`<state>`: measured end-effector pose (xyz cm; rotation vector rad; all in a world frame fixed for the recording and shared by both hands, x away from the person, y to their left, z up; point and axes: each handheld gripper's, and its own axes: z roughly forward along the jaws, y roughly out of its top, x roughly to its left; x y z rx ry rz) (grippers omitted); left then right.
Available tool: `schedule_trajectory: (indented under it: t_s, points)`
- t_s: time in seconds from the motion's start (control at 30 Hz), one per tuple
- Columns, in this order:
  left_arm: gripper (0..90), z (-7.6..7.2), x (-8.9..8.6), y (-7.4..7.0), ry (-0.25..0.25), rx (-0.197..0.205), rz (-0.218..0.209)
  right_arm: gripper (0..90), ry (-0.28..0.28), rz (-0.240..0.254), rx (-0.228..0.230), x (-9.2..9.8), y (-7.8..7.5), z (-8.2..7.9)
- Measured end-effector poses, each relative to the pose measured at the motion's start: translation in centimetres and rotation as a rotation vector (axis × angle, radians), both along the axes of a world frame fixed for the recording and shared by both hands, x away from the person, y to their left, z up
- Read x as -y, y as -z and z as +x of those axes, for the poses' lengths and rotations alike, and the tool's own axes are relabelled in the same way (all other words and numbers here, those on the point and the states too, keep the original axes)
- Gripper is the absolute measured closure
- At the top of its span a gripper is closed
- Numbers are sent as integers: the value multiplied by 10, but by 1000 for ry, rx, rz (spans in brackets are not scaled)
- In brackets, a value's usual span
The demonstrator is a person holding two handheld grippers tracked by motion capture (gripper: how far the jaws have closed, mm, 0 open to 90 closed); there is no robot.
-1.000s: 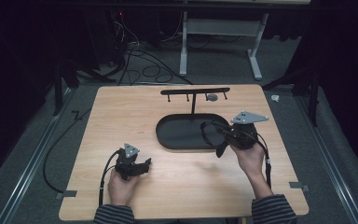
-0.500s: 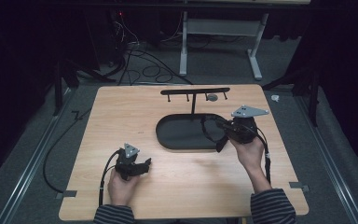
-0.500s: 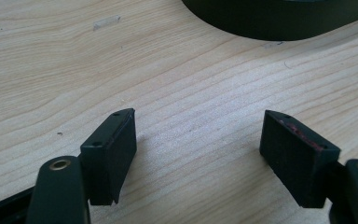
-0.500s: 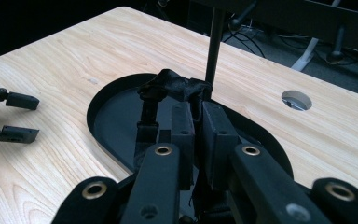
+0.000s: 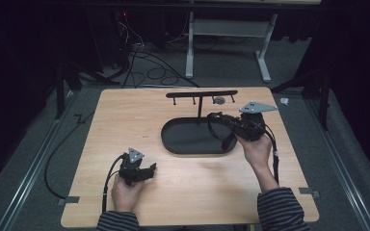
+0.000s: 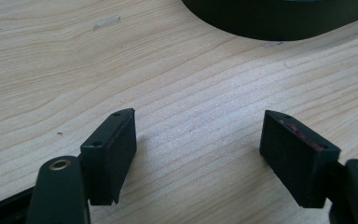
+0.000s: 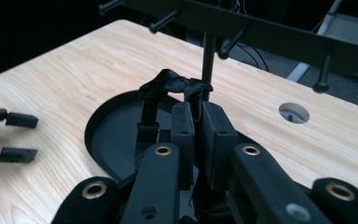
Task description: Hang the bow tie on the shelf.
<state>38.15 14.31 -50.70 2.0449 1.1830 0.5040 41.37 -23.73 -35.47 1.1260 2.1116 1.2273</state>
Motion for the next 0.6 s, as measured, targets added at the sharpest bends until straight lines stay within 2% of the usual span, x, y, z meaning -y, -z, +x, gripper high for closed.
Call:
schedule_trajectory:
  t_s: [0.6]
  points:
    - [276,0,0,0,0,0,-1,856,43,8,1,-1,-9,22]
